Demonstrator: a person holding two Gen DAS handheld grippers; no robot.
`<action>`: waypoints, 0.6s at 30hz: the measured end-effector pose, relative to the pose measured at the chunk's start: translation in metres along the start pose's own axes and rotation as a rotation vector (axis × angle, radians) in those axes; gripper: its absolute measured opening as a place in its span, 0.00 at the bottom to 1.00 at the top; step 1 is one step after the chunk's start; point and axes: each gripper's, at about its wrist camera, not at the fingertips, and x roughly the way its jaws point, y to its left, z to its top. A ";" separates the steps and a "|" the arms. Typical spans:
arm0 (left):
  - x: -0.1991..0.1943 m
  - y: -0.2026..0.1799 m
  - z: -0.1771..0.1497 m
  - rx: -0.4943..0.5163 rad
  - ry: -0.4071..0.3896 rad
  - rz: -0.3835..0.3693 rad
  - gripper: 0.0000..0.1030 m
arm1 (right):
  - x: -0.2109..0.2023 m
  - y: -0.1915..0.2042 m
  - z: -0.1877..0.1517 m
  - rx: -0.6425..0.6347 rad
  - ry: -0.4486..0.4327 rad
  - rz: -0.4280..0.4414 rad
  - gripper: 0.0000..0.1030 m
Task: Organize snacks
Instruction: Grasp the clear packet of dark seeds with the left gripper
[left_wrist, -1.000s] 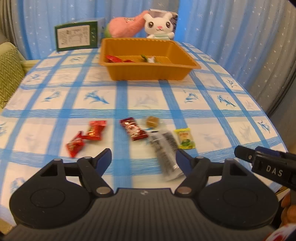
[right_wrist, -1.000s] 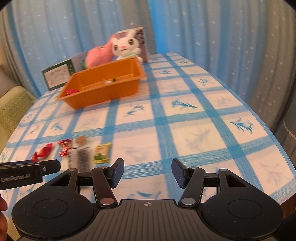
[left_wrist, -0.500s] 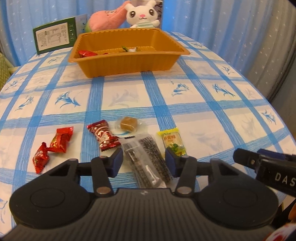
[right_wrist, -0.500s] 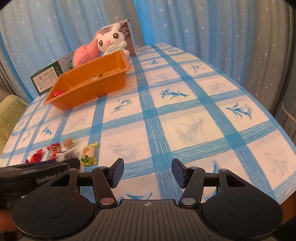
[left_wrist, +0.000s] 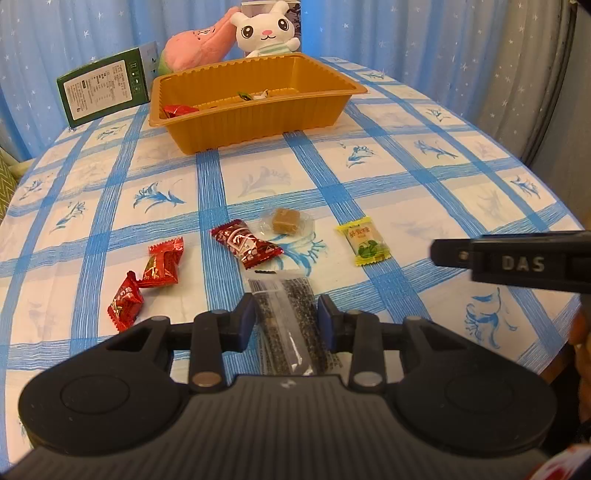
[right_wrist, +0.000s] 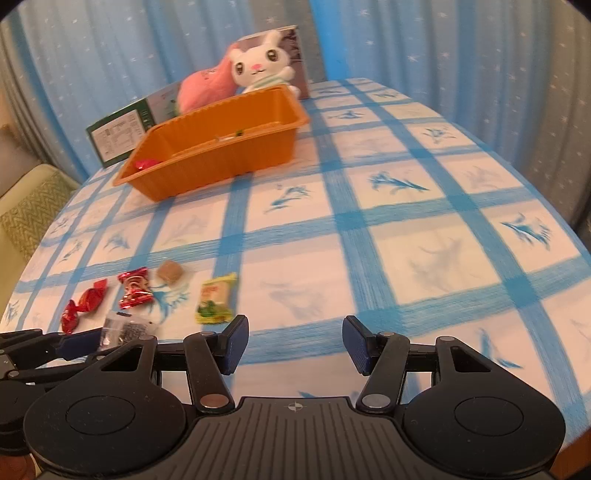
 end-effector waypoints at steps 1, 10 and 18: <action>0.000 0.001 -0.001 -0.002 -0.002 -0.002 0.34 | 0.002 0.003 0.001 -0.011 -0.002 0.005 0.56; 0.002 -0.001 -0.009 0.005 -0.006 0.042 0.35 | 0.015 0.017 0.001 -0.059 0.013 0.042 0.56; -0.012 0.015 -0.007 -0.037 -0.039 0.065 0.33 | 0.024 0.036 0.004 -0.130 0.001 0.092 0.55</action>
